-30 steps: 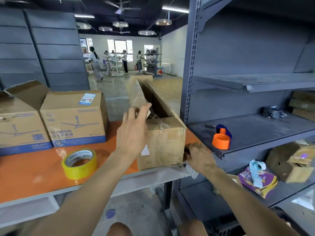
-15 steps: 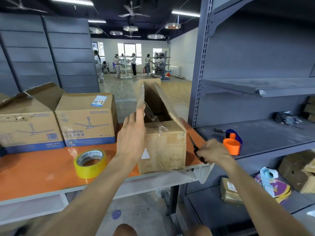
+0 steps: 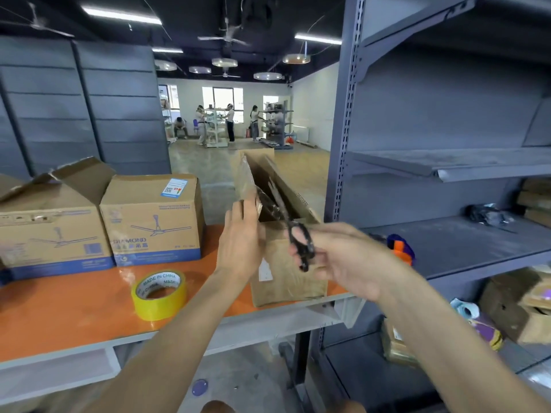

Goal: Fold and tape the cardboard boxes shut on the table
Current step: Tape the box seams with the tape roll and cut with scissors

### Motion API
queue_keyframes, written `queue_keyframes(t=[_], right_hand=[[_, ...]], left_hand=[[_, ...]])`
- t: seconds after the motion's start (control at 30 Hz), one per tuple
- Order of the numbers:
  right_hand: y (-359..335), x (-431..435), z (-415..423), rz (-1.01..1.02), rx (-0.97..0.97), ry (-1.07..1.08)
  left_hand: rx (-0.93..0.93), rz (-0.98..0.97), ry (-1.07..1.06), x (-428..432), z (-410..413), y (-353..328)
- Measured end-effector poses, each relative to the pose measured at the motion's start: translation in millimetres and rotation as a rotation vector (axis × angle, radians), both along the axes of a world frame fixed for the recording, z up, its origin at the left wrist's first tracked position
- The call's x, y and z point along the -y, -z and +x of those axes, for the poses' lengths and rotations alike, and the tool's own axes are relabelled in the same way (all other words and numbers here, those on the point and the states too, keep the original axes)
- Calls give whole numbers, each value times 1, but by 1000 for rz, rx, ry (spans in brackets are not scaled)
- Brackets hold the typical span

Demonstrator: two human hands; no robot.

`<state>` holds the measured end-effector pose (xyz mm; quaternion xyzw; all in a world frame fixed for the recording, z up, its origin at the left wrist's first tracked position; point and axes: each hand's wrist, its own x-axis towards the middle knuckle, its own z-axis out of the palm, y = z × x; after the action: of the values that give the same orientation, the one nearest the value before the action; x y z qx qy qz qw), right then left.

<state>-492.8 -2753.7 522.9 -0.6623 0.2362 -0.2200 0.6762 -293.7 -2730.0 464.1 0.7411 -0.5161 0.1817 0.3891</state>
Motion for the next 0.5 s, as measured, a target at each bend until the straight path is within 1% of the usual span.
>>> queue_keyframes(t=[0.1, 0.2, 0.27, 0.5], right_hand=[[9, -14, 27, 207, -43, -22], [12, -13, 46, 353, -20, -5], [13, -8, 53, 381, -12, 5], [7, 9, 68, 369, -64, 31]], left_hand=[[-38, -14, 37, -4, 6, -2], [-57, 10, 46, -7, 9, -1], [-46, 1, 58, -9, 12, 1], [-56, -19, 77, -8, 9, 2]])
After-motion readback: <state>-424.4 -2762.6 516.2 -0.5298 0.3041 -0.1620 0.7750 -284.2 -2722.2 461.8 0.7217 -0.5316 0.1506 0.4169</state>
